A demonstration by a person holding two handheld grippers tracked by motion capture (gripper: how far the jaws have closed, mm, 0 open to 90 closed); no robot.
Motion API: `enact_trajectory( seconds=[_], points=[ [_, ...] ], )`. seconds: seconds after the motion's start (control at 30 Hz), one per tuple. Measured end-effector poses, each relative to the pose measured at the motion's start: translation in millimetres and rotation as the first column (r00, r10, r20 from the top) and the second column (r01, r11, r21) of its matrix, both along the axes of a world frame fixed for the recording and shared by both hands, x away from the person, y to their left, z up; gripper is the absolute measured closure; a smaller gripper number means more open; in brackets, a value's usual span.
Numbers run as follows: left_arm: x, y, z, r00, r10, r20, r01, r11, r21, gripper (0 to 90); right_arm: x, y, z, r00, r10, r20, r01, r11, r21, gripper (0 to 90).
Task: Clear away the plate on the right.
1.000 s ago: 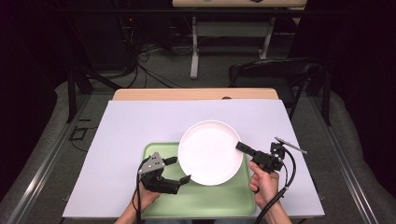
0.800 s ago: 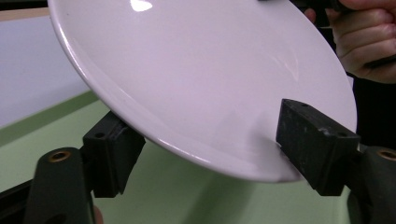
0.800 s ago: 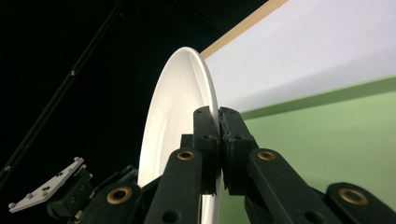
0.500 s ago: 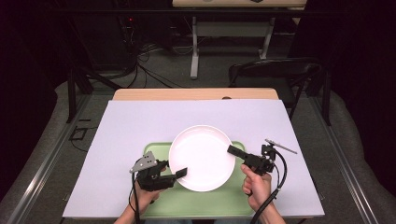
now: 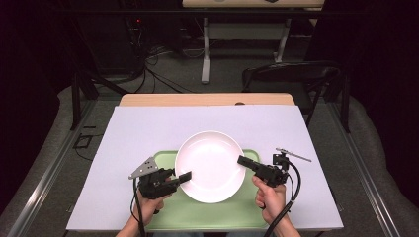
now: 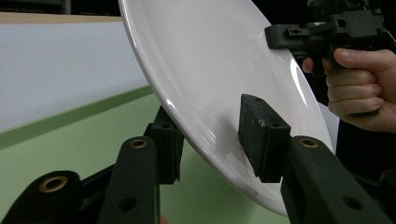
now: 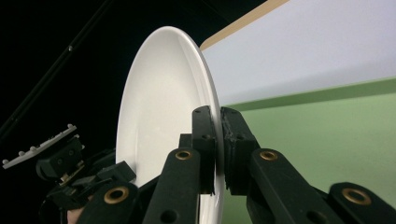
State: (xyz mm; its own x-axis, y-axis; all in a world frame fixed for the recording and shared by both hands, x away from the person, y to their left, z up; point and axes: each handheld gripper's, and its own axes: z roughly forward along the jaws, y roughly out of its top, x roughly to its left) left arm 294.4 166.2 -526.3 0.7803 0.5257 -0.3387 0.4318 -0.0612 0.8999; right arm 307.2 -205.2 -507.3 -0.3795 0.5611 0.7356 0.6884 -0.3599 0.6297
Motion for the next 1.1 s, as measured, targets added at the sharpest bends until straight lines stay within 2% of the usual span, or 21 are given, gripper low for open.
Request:
enact_trajectory(
  seconds=[0.43, 0.63, 0.83, 1.0, 1.1],
  points=[
    [-4.5, 7.8, 5.4, 0.9998, -0.016, -0.015, 0.016, 0.9999, 0.004, 66.2, -8.2, 4.5, 3.4, 0.9991, 0.034, 0.027, -0.033, 0.998, -0.046, 83.9],
    [-5.0, 12.4, 6.1, 0.9996, -0.011, -0.027, 0.011, 0.9999, 0.001, 68.1, -13.5, 11.4, 7.6, 0.9974, 0.052, 0.050, -0.047, 0.994, -0.103, 83.0],
    [-5.2, 14.2, 5.8, 0.9988, -0.019, -0.045, 0.019, 0.9998, 0.009, 69.2, -14.3, 12.7, 6.1, 0.9970, 0.063, 0.044, -0.058, 0.991, -0.118, 82.6],
    [-3.9, 15.3, 4.7, 0.9977, -0.023, -0.064, 0.024, 0.9995, 0.019, 69.2, -14.1, 13.2, 2.6, 0.9973, 0.073, 0.012, -0.071, 0.991, -0.115, 82.7],
    [-3.6, 15.6, 4.5, 0.9973, -0.021, -0.070, 0.023, 0.9995, 0.023, 69.1, -14.4, 13.5, 1.7, 0.9967, 0.081, 0.011, -0.079, 0.989, -0.124, 82.6]
  ],
)
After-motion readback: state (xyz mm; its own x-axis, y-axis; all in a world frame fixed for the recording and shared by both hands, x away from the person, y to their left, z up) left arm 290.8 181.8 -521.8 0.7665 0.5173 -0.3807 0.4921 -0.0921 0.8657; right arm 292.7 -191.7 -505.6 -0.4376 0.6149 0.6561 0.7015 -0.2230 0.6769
